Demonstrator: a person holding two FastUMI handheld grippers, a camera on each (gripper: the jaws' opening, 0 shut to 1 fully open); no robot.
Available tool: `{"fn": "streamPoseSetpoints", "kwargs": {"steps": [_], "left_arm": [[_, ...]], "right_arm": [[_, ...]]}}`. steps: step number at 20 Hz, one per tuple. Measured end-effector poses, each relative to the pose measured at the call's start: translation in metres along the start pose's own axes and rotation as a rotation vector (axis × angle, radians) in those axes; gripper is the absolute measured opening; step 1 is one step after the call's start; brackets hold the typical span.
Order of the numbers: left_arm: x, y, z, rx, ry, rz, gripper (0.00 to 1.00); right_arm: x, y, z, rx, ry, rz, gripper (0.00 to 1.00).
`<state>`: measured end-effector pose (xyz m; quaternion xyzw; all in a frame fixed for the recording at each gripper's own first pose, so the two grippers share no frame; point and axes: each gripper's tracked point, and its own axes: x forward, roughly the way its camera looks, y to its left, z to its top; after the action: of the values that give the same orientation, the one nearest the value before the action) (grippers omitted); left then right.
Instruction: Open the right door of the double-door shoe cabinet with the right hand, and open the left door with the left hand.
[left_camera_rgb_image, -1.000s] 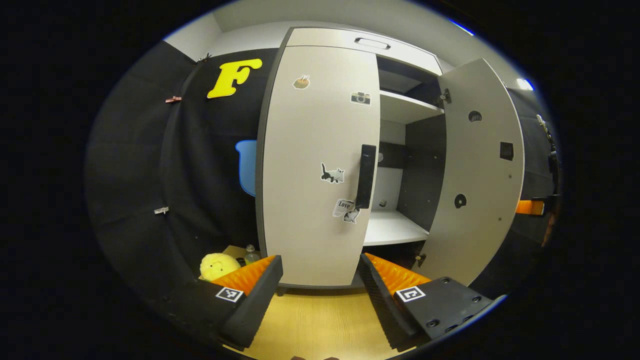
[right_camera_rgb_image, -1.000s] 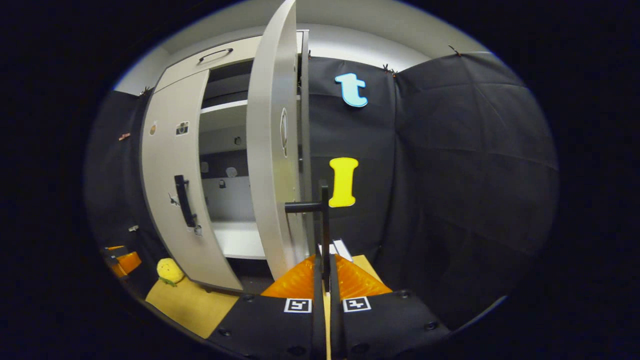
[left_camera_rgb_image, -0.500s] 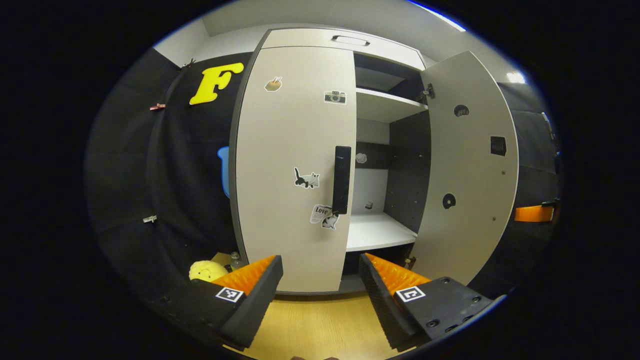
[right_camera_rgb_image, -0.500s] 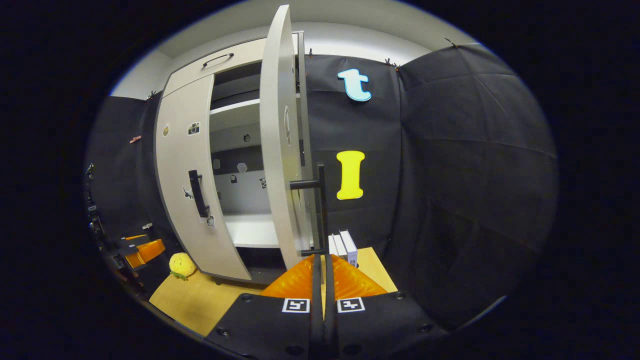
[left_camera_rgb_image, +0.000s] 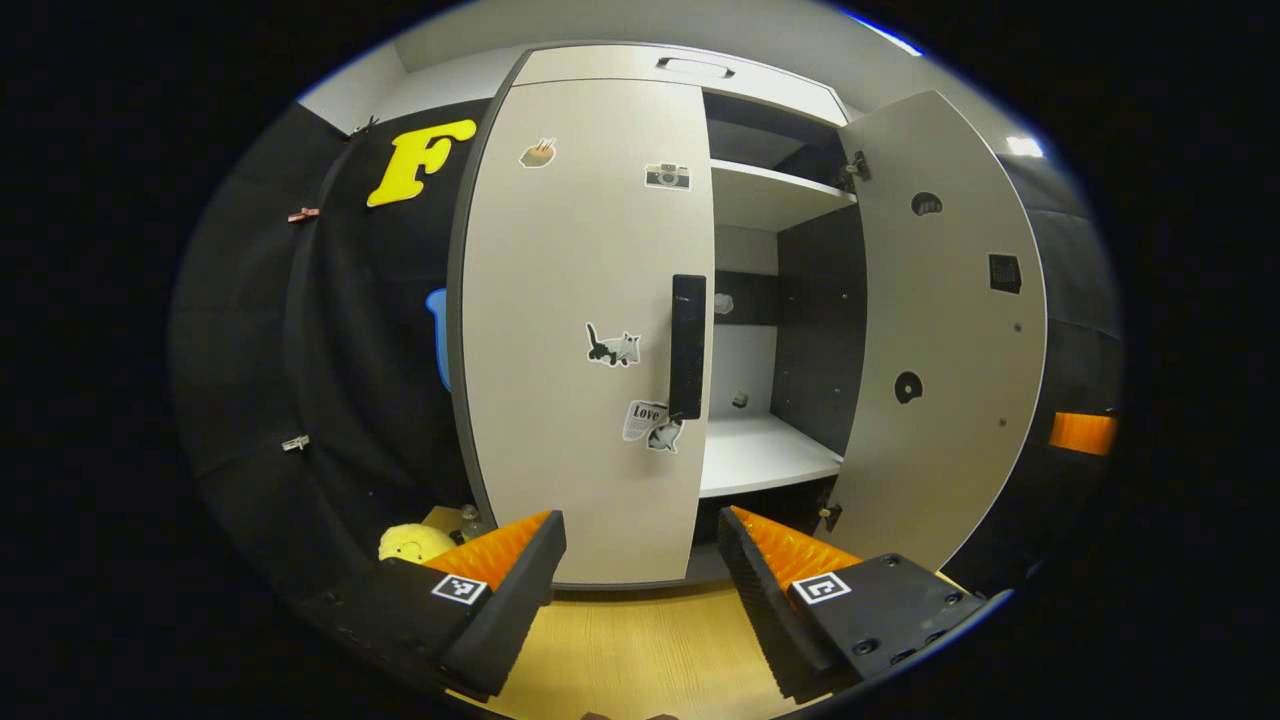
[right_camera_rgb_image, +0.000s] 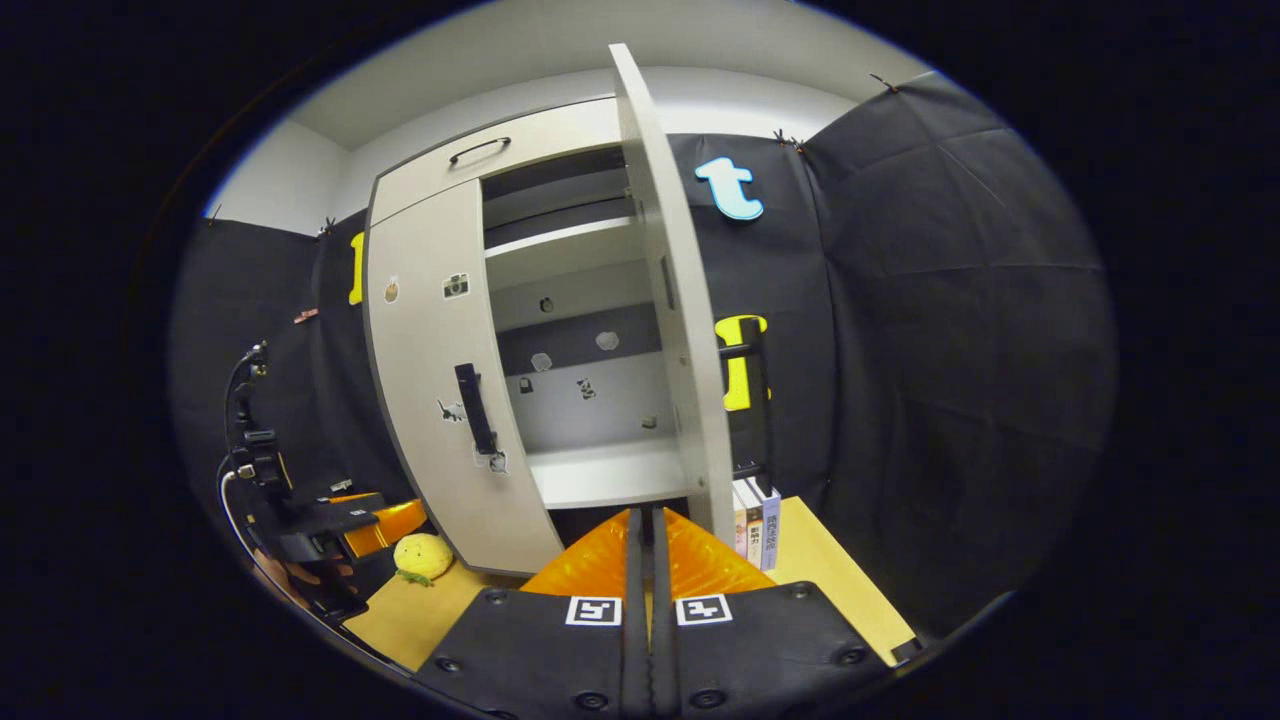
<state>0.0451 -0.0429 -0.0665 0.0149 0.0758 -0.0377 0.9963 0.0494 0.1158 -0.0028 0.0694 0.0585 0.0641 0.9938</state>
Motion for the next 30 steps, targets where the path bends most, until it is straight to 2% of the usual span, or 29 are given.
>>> {"fn": "streamPoseSetpoints", "kwargs": {"steps": [2,4,5,6,8,11,14,18,23,25,28,30], "left_arm": [[0.006,-0.002,0.004,0.001,-0.005,-0.006,0.95],[0.011,-0.003,0.011,-0.001,-0.016,-0.007,0.95],[0.015,-0.002,0.016,-0.003,-0.026,0.000,0.95],[0.019,0.001,0.022,-0.008,-0.040,0.010,0.95],[0.030,0.002,0.035,-0.023,-0.061,0.020,0.95],[0.053,0.008,0.061,-0.022,-0.096,0.037,0.95],[0.082,0.004,0.079,-0.029,-0.103,0.030,0.95],[0.120,-0.015,0.092,-0.067,-0.083,-0.019,0.95],[0.152,-0.022,0.104,-0.029,-0.087,0.018,0.89],[0.159,-0.023,0.106,-0.034,-0.085,0.029,0.83],[0.167,-0.026,0.107,-0.047,-0.077,0.045,0.66],[0.170,-0.028,0.108,-0.049,-0.079,0.052,0.59]], "right_arm": [[0.013,0.013,-0.004,-0.023,-0.007,0.004,0.08],[0.025,0.030,-0.009,-0.042,-0.004,0.032,0.22],[0.030,0.033,-0.013,-0.061,0.001,0.034,0.41],[0.035,0.036,-0.017,-0.074,0.008,0.037,0.55],[0.044,0.042,-0.026,-0.090,0.023,0.044,0.66],[0.057,0.040,-0.039,-0.102,0.034,0.040,1.00],[0.065,0.038,-0.050,-0.098,0.047,0.043,0.99],[0.063,0.037,-0.071,-0.084,0.086,0.065,0.99],[0.062,0.047,-0.076,-0.094,0.090,0.128,0.99],[0.063,0.048,-0.077,-0.093,0.088,0.148,0.99],[0.062,0.047,-0.083,-0.101,0.102,0.166,0.99],[0.065,0.044,-0.085,-0.104,0.108,0.178,0.99]]}}
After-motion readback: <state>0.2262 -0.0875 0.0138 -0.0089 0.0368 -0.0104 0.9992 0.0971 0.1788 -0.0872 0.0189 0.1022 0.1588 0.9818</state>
